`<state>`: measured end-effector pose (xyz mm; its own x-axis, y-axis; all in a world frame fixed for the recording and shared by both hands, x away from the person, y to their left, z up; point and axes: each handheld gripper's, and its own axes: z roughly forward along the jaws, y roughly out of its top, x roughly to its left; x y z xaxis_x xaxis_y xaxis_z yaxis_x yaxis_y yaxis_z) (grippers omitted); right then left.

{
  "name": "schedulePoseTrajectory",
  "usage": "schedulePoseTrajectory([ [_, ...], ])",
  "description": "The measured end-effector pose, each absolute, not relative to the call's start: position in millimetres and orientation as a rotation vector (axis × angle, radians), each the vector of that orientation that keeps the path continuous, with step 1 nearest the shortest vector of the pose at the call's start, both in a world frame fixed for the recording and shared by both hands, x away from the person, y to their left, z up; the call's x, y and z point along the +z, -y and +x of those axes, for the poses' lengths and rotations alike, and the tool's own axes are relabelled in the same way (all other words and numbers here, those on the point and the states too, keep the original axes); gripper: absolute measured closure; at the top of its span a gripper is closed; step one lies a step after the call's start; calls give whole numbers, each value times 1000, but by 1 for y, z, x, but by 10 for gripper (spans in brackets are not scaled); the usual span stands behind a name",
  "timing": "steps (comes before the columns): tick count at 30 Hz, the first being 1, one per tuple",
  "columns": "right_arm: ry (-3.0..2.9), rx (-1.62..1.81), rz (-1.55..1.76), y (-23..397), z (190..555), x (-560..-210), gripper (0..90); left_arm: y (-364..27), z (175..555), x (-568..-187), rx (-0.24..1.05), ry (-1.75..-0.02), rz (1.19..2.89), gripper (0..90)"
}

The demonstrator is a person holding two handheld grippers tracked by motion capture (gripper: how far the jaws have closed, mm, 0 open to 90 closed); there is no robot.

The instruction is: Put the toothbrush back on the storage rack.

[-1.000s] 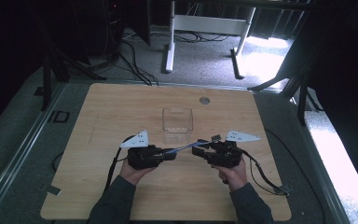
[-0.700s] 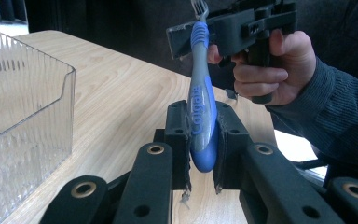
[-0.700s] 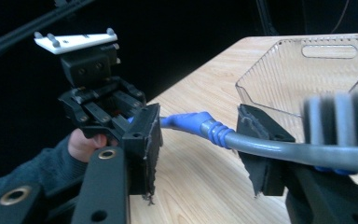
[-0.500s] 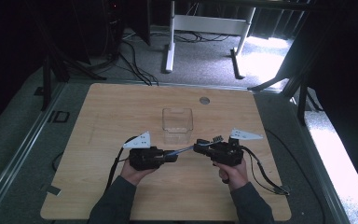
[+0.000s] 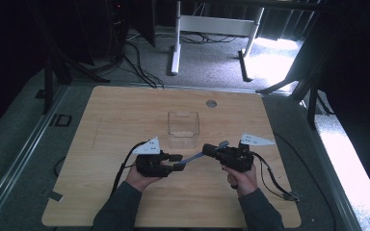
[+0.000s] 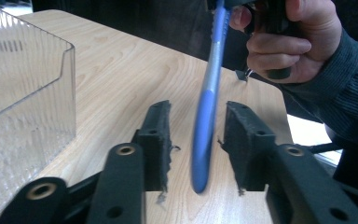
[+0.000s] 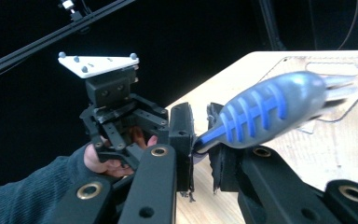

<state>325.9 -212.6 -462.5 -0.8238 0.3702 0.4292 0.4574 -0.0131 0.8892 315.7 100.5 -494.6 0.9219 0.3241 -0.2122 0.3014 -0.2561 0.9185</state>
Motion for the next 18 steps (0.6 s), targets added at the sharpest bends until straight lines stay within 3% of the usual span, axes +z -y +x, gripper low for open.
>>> schedulePoseTrajectory([
  [2, 2171, -1998, -923, 214, 326, -461, 801, -101, 315, -493, 38, -467, 1859, 541],
  [7, 2233, -1978, -942, 213, 325, -461, 802, -95, 312, -491, 78, -455, 1917, 530],
  [12, 2277, -1948, -932, 209, 324, -462, 801, -84, 311, -491, 104, -443, 1981, 595],
  [18, 2338, -1911, -918, 205, 323, -463, 802, -75, 312, -489, 107, -432, 2003, 611],
])
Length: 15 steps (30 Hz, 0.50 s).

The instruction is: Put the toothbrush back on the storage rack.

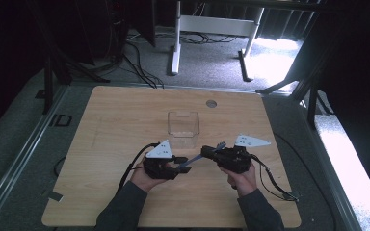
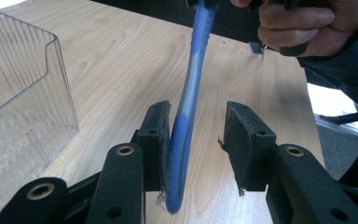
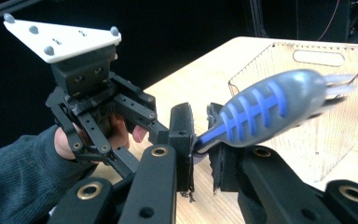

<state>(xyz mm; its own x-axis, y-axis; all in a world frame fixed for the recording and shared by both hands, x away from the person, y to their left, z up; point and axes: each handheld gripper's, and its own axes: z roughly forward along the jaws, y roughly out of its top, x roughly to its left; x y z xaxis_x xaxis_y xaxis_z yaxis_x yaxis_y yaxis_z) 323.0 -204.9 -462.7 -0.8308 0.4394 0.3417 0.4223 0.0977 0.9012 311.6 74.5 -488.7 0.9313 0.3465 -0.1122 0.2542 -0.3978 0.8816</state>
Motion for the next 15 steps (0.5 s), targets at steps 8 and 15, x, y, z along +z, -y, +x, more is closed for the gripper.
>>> schedulePoseTrajectory([
  [8, -2349, 1854, 902, 202, 322, -466, 802, -70, 313, -486, 116, -445, 2013, 654],
  [15, -2373, 1835, 888, 199, 322, -467, 802, -66, 314, -488, 122, -452, 2036, 699],
])
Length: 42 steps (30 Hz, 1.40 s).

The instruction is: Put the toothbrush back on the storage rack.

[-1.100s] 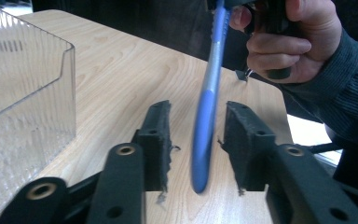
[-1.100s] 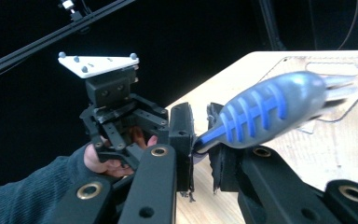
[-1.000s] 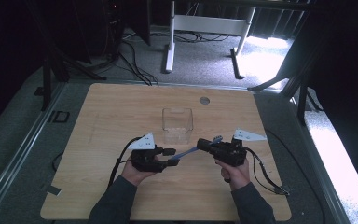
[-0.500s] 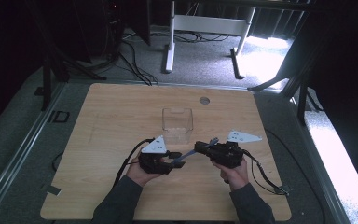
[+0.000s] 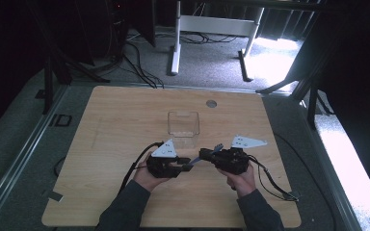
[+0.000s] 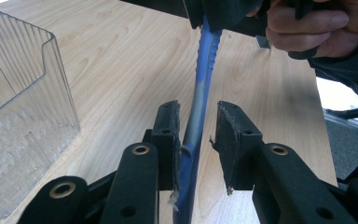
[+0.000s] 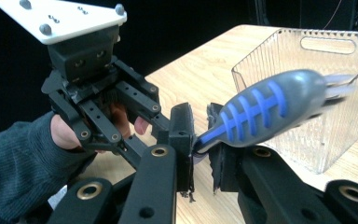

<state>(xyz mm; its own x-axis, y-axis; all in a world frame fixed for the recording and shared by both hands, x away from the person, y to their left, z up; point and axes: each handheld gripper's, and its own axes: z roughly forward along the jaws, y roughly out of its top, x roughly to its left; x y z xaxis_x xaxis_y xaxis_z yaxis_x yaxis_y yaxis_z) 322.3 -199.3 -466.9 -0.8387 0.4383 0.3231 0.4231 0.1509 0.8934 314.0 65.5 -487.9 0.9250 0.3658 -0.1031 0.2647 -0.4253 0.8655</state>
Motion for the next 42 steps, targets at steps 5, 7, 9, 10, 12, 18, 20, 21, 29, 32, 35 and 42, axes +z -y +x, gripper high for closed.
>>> schedulePoseTrajectory([
  [5, -2401, 1808, 866, 195, 321, -468, 802, -62, 315, -485, 121, -448, 2029, 696],
  [7, -2408, 1804, 861, 194, 321, -468, 802, -62, 315, -484, 120, -444, 2029, 697],
  [9, -2416, 1794, 856, 193, 321, -468, 801, -61, 315, -484, 115, -446, 2024, 699],
  [10, -2418, 1791, 856, 193, 321, -468, 801, -60, 315, -484, 114, -445, 2023, 700],
  [12, -2423, 1789, 852, 192, 321, -469, 801, -59, 316, -483, 112, -445, 2028, 705],
  [18, -2428, 1791, 844, 191, 321, -468, 802, -55, 315, -483, 105, -431, 2048, 745],
  [20, -2431, 1794, 837, 189, 321, -467, 801, -53, 316, -484, 101, -427, 2050, 781],
  [21, -2432, 1796, 832, 189, 321, -467, 801, -53, 315, -484, 99, -425, 2051, 791],
  [29, -2433, 1799, 824, 189, 321, -466, 802, -51, 315, -484, 97, -429, 2049, 823],
  [32, -2431, 1801, 823, 189, 321, -466, 802, -51, 316, -484, 95, -428, 2050, 822],
  [35, -2430, 1798, 822, 189, 321, -466, 802, -51, 315, -484, 106, -428, 2048, 784],
  [42, -2424, 1797, 823, 190, 322, -464, 802, -53, 315, -483, 106, -427, 2040, 793],
])
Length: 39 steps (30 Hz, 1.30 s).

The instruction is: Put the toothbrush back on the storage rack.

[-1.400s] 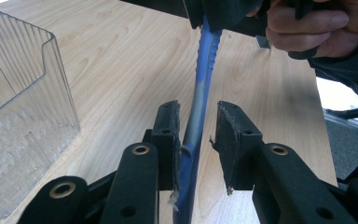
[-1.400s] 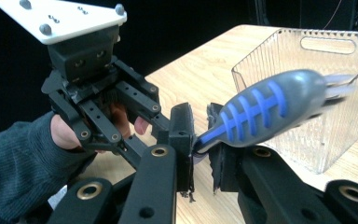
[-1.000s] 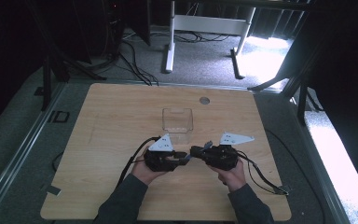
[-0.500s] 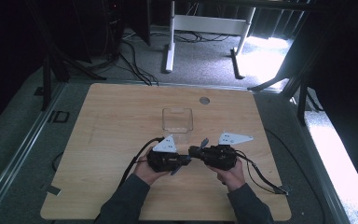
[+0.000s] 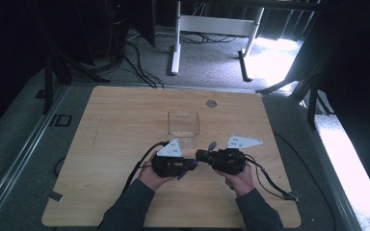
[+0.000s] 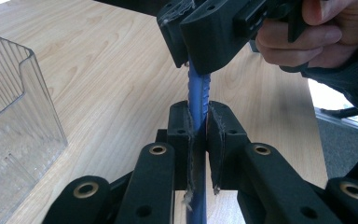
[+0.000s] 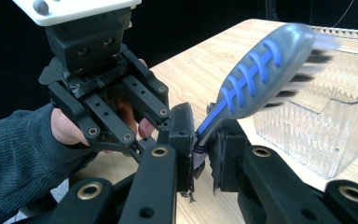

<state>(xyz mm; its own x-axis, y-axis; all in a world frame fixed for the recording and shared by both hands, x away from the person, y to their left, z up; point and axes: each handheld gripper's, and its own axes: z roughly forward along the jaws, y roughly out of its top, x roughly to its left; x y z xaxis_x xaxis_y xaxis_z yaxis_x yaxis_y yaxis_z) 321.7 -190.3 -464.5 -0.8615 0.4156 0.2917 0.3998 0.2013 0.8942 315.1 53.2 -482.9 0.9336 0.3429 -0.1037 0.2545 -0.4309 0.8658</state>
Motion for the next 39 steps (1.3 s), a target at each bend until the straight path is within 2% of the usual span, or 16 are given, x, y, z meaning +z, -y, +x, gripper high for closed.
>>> schedulePoseTrajectory([
  [6, -2409, 1791, 829, 192, 323, -463, 803, -59, 315, -483, 124, -456, 2017, 657],
  [12, -2393, 1787, 838, 194, 325, -461, 803, -70, 314, -482, 134, -484, 1991, 611],
  [39, -2293, 1791, 880, 201, 333, -452, 803, -86, 310, -483, 157, -521, 1969, 594],
])
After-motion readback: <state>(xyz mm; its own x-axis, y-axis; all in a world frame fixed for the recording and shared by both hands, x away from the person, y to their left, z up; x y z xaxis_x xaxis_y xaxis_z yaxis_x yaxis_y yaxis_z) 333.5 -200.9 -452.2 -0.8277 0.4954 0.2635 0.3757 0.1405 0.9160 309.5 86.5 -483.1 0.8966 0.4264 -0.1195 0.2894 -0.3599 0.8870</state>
